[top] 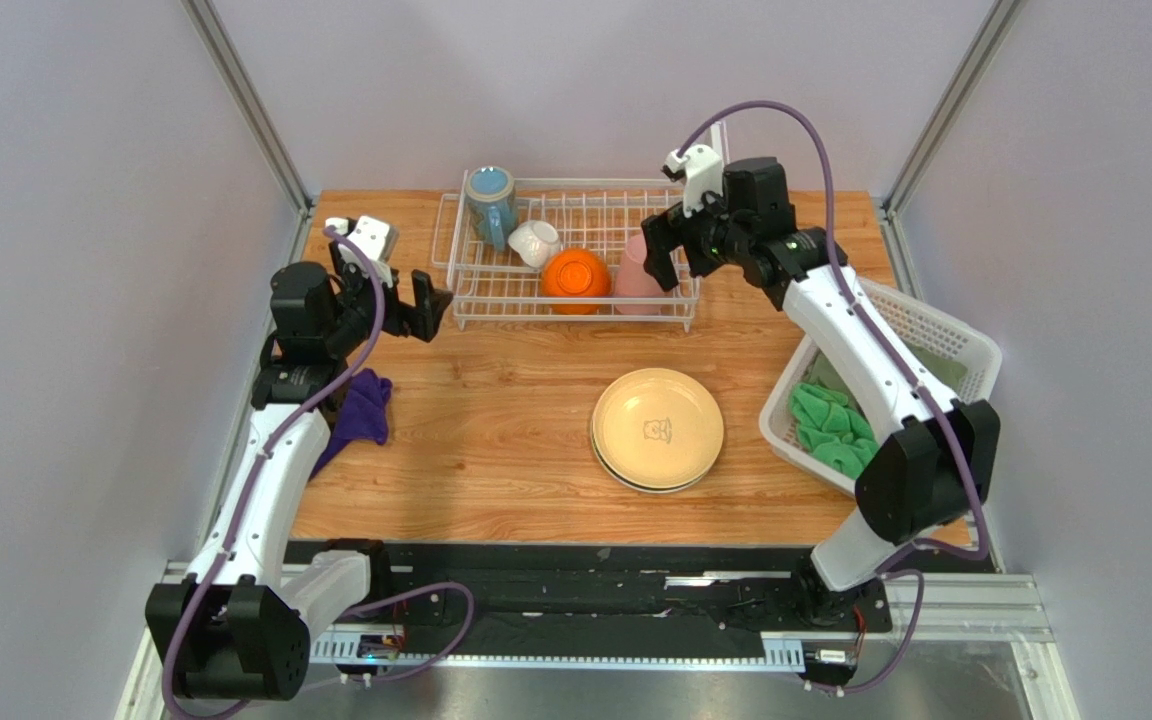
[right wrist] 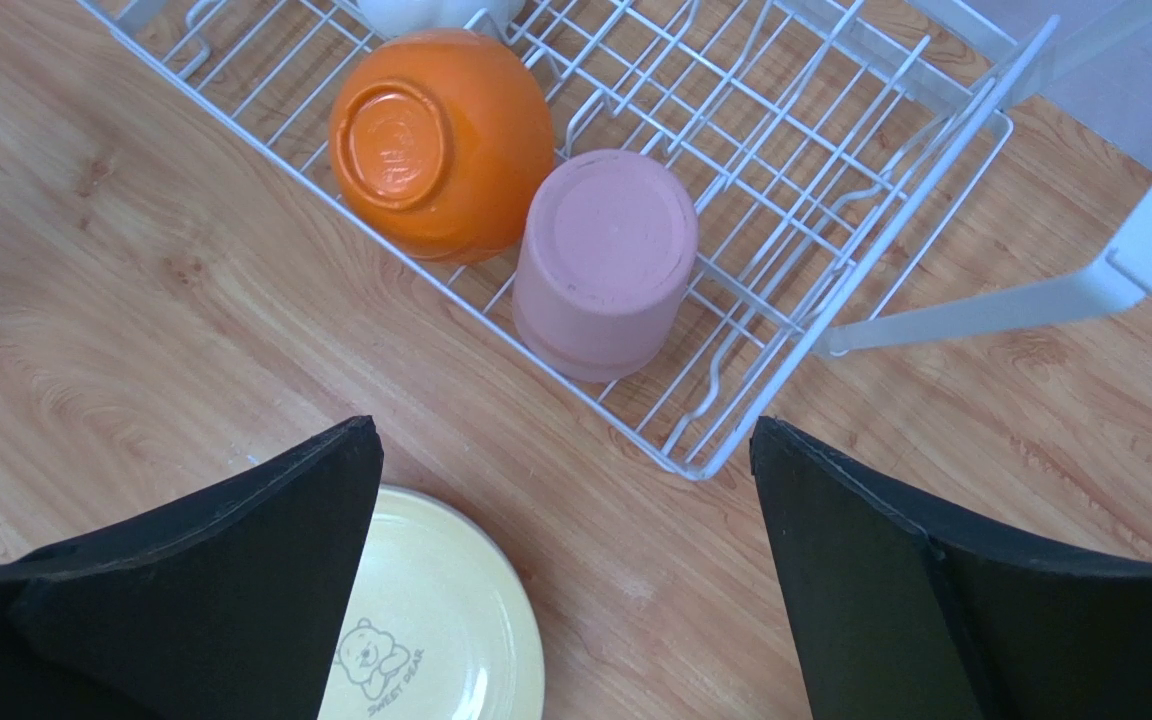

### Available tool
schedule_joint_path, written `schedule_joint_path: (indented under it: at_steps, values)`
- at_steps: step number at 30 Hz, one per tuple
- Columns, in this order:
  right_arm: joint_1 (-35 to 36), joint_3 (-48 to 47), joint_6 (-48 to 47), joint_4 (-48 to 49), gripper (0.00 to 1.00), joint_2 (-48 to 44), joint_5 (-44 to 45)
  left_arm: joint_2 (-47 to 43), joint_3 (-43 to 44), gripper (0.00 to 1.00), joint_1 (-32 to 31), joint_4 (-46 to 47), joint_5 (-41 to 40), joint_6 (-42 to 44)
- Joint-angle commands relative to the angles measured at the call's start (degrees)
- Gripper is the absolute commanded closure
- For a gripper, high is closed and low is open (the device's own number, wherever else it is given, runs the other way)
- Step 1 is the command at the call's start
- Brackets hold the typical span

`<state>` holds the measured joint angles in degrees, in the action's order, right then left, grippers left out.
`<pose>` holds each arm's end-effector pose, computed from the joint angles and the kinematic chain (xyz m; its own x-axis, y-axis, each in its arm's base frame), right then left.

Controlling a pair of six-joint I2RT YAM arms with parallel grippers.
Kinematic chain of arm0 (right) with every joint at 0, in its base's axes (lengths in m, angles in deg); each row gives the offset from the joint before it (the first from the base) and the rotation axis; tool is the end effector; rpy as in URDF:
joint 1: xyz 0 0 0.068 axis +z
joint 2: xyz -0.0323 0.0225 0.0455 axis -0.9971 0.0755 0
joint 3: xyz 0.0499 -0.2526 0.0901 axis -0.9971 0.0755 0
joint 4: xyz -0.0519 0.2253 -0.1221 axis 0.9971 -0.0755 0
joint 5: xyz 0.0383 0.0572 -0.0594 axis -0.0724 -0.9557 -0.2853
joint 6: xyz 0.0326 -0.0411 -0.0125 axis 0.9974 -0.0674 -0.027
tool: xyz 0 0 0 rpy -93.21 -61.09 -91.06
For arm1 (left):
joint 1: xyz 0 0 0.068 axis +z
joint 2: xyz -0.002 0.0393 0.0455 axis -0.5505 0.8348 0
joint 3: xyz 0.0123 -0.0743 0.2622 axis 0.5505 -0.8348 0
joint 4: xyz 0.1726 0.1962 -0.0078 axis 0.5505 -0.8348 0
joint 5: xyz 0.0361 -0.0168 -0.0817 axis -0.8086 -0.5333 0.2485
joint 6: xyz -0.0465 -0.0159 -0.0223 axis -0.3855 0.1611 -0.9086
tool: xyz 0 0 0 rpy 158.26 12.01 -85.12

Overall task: Unload the mixed dishes from the dish rack
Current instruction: Pick up the cup from the dish rack.

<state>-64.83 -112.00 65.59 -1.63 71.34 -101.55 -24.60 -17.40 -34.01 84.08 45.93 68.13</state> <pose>0.3361 0.1366 0.3672 -0.4065 -0.3734 -0.8339 -0.6213 0.7821 -0.0474 0.2372 -0.0180 0.3390 -0.2135 0.0298 -0.9765 0.4378 0.8965 -0.0683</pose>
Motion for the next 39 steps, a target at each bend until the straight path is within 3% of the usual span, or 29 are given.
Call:
schedule_joint_path:
  at_steps: [1,20,33,39]
  values:
    - [1.39,-6.36,-1.24,0.43,0.01,4.92,5.17,0.15,2.50,0.01,0.16,1.08,1.07,0.79]
    - [2.45,-16.91,-0.19,-0.88,0.00,19.78,8.16,0.32,2.41,0.01,0.16,1.17,0.72,0.79]
    - [2.54,-18.68,-0.10,-0.71,0.01,24.36,8.33,0.32,2.41,0.01,0.16,1.08,0.81,0.88]
    - [2.45,-18.50,0.17,-0.71,0.07,25.23,8.07,0.32,2.32,0.01,0.16,1.26,0.89,0.88]
